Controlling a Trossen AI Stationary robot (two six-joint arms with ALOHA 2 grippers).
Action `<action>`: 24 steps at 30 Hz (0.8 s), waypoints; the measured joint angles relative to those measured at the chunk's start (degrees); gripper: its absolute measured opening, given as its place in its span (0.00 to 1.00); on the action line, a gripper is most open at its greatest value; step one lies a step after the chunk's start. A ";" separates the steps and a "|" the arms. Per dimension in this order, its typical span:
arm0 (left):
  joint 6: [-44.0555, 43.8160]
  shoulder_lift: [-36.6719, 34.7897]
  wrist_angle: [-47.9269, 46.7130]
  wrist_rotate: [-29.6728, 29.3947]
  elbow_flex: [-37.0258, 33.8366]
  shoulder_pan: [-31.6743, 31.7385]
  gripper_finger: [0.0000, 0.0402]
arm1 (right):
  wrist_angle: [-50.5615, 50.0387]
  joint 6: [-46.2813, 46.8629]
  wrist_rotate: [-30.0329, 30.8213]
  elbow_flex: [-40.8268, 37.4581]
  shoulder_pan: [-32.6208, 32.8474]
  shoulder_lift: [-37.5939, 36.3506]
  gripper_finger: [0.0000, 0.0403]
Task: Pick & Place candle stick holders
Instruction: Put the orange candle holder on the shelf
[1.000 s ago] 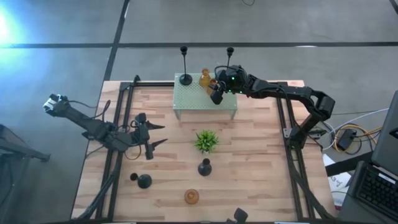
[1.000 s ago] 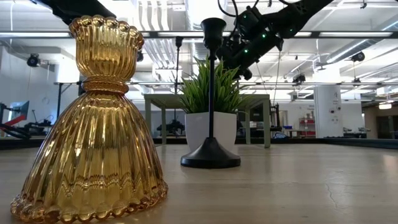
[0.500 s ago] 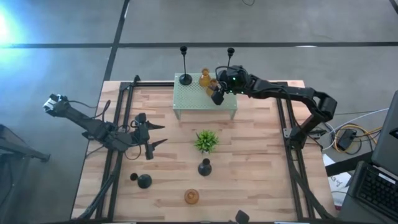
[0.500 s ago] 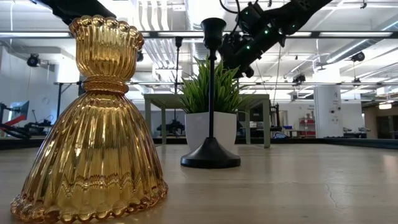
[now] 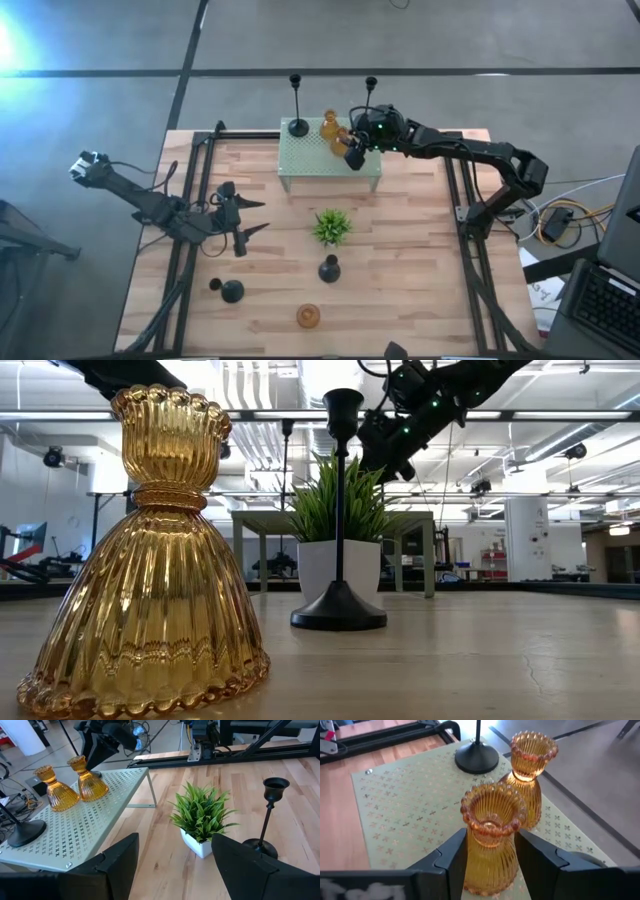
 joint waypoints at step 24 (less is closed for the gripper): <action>-0.02 0.00 0.02 3.84 0.14 0.01 0.63 | -12.38 8.01 -0.17 -8.81 9.46 -22.99 0.24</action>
